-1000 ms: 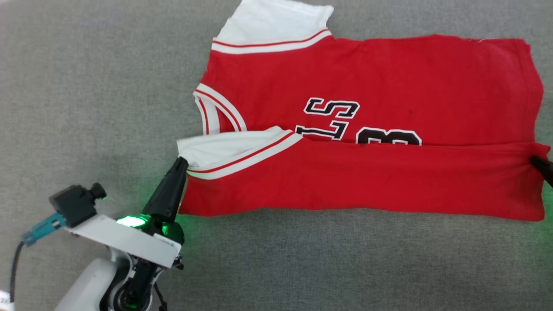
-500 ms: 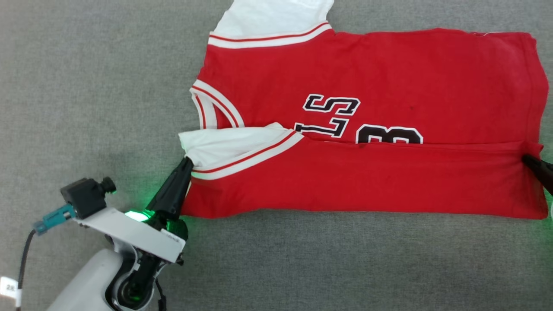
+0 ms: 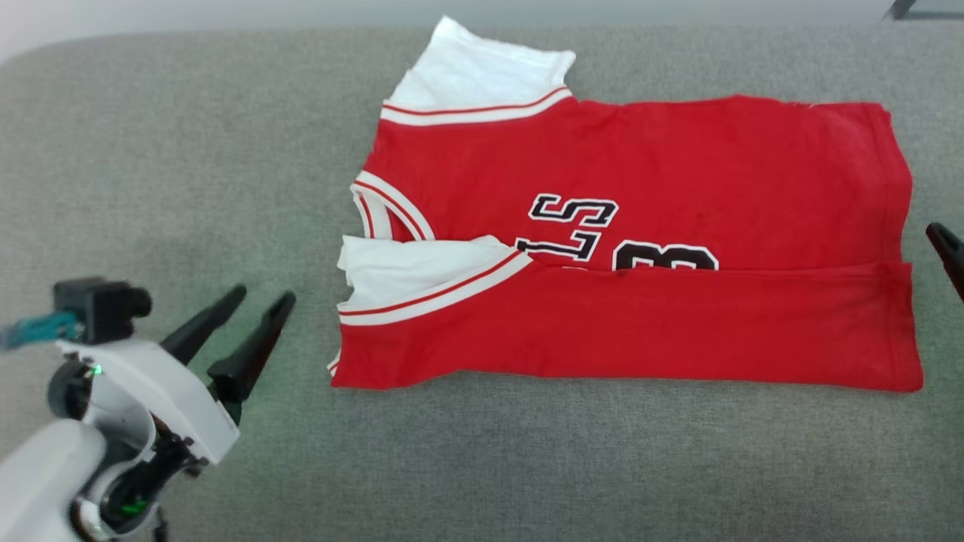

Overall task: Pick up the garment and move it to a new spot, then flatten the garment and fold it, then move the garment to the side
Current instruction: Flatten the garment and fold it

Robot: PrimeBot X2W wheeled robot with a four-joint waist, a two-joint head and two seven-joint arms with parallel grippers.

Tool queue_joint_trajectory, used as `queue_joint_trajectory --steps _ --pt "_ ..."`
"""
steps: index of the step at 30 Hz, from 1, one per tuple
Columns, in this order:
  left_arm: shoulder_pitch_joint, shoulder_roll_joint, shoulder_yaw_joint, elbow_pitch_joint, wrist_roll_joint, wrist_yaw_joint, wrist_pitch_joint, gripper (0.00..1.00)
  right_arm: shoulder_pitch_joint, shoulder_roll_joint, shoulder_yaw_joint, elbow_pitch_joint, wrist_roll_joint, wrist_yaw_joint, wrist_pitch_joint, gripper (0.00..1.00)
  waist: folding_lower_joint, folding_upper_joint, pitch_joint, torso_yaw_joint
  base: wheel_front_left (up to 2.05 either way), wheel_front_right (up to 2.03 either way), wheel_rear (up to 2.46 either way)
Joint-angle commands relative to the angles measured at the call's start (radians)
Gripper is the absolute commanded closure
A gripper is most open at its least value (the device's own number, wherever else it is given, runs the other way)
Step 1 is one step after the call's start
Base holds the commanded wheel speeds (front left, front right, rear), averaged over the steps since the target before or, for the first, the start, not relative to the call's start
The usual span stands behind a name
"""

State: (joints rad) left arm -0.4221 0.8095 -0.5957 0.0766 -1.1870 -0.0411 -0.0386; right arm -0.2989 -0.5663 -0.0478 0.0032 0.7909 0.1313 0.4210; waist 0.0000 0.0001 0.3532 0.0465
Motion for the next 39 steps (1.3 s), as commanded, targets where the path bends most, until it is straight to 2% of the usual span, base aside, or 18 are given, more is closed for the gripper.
queue_joint_trajectory --steps 1,5,8,12,15,23,25,35,36,38,39 --pt "-0.019 0.032 -0.020 -0.021 0.009 0.030 0.067 0.00 -0.011 -0.001 -0.008 -0.010 -0.005 -0.001 -0.009 0.00 0.0000 -0.0001 -0.022 0.007 0.00 0.00 0.00" --pt "-0.082 0.094 -0.084 -0.085 -0.014 0.110 0.333 0.00 -0.039 -0.001 -0.014 -0.024 -0.008 -0.001 -0.015 0.00 0.0000 -0.0001 -0.028 0.010 0.00 0.00 0.00" --pt "-0.131 0.092 -0.124 -0.098 -0.057 0.141 0.506 0.00 -0.065 -0.001 -0.009 -0.022 -0.009 -0.001 -0.008 0.00 0.0000 -0.0001 -0.017 0.005 0.00 0.00 0.00" --pt "-0.195 0.064 -0.166 -0.077 -0.048 0.154 0.614 0.00 -0.100 -0.001 0.013 -0.017 -0.012 -0.001 -0.005 0.00 0.0000 -0.0001 0.011 -0.015 0.00 0.00 0.00" --pt "-0.218 0.028 -0.175 -0.045 -0.055 0.151 0.630 0.00 -0.119 -0.003 0.029 -0.014 -0.010 -0.001 -0.007 0.00 0.0000 -0.0001 0.031 -0.033 0.00 0.00 0.00" --pt "-0.211 -0.017 -0.187 -0.003 -0.078 0.130 0.633 0.00 -0.128 -0.011 0.036 0.002 -0.002 -0.001 -0.027 0.00 0.0000 -0.0001 0.058 -0.056 0.00 0.00 0.00" --pt "-0.218 -0.011 -0.192 -0.009 -0.063 0.118 0.634 0.00 -0.127 -0.011 0.033 0.006 -0.002 -0.001 -0.031 0.00 0.0000 -0.0001 0.059 -0.056 0.00 0.00 0.00" --pt "-0.188 -0.033 -0.205 -0.012 -0.132 0.114 0.689 0.00 -0.141 -0.007 0.049 0.014 0.005 -0.001 -0.036 0.00 0.0000 -0.0001 0.061 -0.063 0.00 0.00 0.00" --pt "-0.183 -0.038 -0.205 -0.008 -0.141 0.112 0.695 0.35 -0.143 -0.006 0.051 0.014 0.006 -0.001 -0.036 0.00 0.0000 -0.0001 0.062 -0.065 0.00 0.00 0.00" --pt "-0.176 -0.048 -0.201 -0.003 -0.165 0.105 0.702 0.93 -0.145 -0.008 0.056 0.016 0.007 -0.001 -0.034 0.00 0.0000 -0.0001 0.066 -0.068 0.00 0.00 0.00" --pt "-0.174 -0.050 -0.199 -0.002 -0.174 0.103 0.705 1.00 -0.147 -0.009 0.057 0.017 0.009 -0.001 -0.032 0.00 0.0000 -0.0001 0.067 -0.070 0.00 0.00 0.00"
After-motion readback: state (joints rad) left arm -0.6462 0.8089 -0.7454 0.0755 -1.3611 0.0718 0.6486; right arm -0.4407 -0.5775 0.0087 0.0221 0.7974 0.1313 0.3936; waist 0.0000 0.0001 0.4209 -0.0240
